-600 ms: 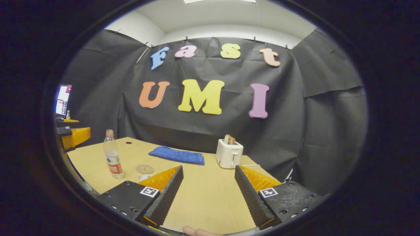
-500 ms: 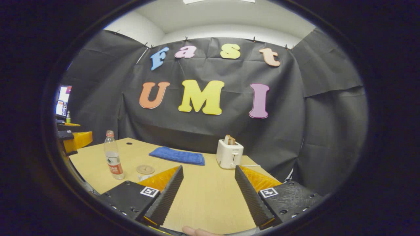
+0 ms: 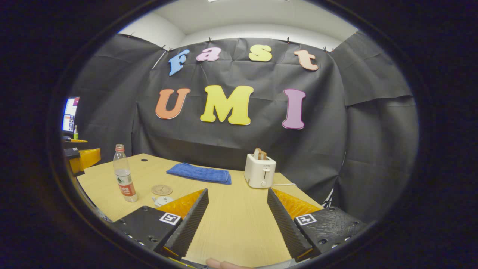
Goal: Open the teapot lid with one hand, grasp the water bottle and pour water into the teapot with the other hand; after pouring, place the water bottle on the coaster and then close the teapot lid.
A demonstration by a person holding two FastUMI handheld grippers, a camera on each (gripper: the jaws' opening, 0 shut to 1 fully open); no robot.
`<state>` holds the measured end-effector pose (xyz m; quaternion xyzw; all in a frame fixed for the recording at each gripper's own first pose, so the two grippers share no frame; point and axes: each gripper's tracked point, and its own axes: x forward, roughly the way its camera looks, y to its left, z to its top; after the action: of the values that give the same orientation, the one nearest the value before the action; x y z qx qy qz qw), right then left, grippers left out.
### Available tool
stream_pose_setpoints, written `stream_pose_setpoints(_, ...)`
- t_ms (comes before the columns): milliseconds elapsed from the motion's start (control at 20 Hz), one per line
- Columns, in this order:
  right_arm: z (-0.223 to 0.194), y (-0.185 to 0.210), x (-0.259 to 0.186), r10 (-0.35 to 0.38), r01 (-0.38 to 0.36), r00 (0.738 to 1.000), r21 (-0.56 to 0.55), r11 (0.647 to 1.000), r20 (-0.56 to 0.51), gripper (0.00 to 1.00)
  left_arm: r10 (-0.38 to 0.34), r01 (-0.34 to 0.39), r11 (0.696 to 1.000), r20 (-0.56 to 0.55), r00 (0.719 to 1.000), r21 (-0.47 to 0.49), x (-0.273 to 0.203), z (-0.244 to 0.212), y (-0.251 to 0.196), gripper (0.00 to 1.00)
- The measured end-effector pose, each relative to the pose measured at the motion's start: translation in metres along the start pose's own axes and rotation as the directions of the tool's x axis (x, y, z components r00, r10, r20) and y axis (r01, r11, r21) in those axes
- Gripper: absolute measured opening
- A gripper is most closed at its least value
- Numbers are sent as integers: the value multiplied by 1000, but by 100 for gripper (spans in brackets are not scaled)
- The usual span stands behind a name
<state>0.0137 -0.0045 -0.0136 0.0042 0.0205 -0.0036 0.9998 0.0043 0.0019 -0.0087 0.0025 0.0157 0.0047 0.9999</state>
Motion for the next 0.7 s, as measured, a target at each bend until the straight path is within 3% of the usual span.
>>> stream_pose_setpoints(150,1,11,8,26,-26,999,3,1000,28,97,5,-5,1000,-12,1000,-7,2,-3,3,98)
stream_pose_setpoints(350,-15,59,33,147,-148,988,12,989,50,95,-5,5,1000,-9,1000,-5,9,-3,8,98)
stream_pose_setpoints(700,-42,129,68,217,-217,974,-8,976,57,97,36,-36,999,5,999,7,19,-1,37,98)
